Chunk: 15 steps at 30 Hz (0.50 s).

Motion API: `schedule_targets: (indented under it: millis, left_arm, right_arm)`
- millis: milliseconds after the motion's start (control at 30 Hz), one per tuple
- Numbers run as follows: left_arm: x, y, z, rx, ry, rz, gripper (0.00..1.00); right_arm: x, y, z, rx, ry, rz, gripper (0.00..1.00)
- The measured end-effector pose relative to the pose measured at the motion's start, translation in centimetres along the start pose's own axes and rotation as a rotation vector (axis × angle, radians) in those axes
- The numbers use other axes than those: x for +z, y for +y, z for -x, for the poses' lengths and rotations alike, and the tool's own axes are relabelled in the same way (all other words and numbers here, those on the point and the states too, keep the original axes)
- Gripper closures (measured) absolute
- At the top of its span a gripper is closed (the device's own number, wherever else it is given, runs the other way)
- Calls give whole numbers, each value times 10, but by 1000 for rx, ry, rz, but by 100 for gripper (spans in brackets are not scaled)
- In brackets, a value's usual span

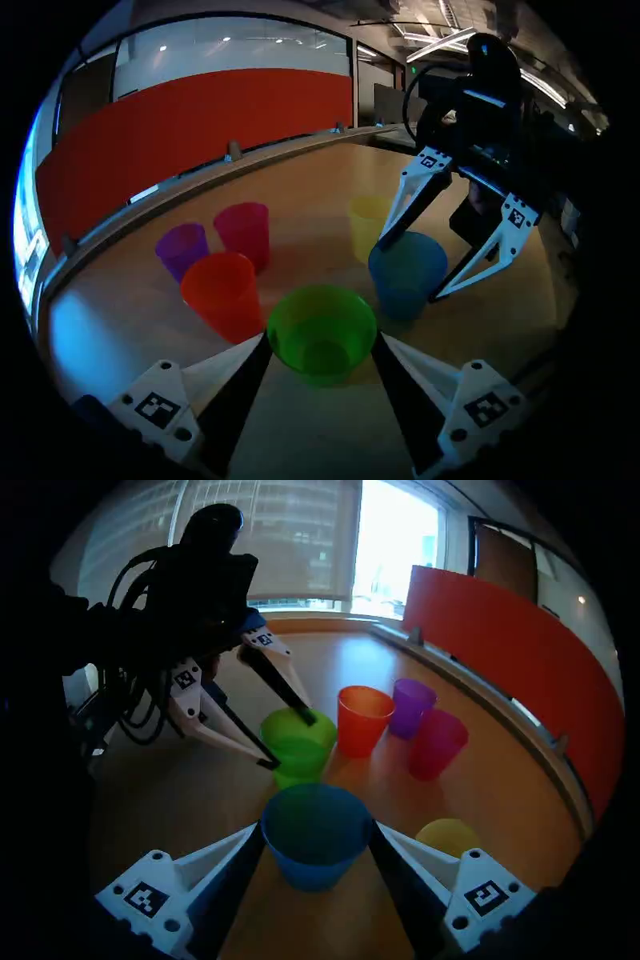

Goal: Pour water

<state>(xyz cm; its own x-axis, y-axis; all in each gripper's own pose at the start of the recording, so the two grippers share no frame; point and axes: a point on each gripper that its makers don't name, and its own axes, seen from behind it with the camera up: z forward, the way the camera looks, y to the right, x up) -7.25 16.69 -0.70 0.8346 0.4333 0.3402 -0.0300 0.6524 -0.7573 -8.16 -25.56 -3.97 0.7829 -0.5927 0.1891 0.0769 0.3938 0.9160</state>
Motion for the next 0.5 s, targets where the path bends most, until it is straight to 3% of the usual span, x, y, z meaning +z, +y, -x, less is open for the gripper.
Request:
schedule_targets:
  millis: [500]
  left_arm:
    - [-1, 3, 4, -2, -25, 9, 7]
  right_arm:
    - [-7, -1, 14, 6, -19, 23, 6]
